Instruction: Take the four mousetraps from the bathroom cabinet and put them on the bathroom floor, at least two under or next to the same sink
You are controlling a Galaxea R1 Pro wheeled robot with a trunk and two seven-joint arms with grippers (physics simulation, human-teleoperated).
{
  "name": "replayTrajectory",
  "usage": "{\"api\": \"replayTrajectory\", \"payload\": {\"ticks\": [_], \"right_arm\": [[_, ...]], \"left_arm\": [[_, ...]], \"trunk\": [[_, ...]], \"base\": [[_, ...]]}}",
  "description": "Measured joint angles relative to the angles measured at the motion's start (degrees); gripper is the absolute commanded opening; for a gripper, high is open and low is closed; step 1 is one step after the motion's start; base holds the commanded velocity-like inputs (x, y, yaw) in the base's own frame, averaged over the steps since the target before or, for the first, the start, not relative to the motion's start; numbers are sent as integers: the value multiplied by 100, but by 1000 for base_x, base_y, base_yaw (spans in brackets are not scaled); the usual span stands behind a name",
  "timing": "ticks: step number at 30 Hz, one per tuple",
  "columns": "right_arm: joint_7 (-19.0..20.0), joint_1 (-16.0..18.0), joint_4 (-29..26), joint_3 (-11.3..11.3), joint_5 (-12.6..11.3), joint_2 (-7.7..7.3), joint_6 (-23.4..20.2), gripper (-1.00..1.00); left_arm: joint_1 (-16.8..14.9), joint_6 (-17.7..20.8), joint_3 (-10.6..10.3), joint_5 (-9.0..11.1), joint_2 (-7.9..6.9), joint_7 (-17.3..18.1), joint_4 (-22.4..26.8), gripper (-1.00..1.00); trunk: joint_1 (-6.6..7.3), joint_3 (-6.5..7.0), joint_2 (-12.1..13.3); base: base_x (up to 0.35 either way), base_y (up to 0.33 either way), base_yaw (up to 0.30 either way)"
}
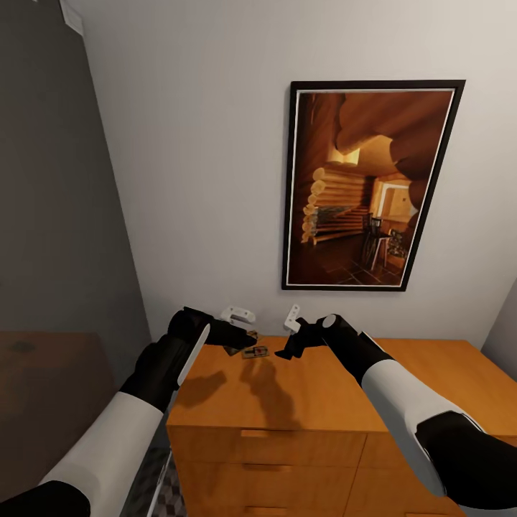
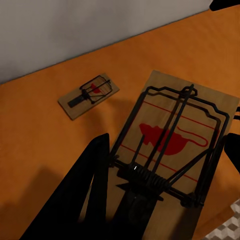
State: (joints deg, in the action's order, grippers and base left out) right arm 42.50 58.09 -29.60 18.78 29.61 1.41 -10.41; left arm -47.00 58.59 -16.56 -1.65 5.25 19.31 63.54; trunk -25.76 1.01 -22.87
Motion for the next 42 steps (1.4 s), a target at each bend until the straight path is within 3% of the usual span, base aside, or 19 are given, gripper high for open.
{"api": "replayTrajectory", "payload": {"ticks": [13, 42], "right_arm": [[16, 0, 0, 0, 0, 0, 2, 100], [38, 0, 0, -7, -31, 29, 7, 100]], "left_arm": [[0, 0, 2, -2, -2, -1, 5, -100], [0, 0, -3, 0, 0, -2, -2, -100]], "trunk": [[0, 0, 0], [0, 0, 0]], "base": [[0, -115, 0], [0, -3, 0]]}}
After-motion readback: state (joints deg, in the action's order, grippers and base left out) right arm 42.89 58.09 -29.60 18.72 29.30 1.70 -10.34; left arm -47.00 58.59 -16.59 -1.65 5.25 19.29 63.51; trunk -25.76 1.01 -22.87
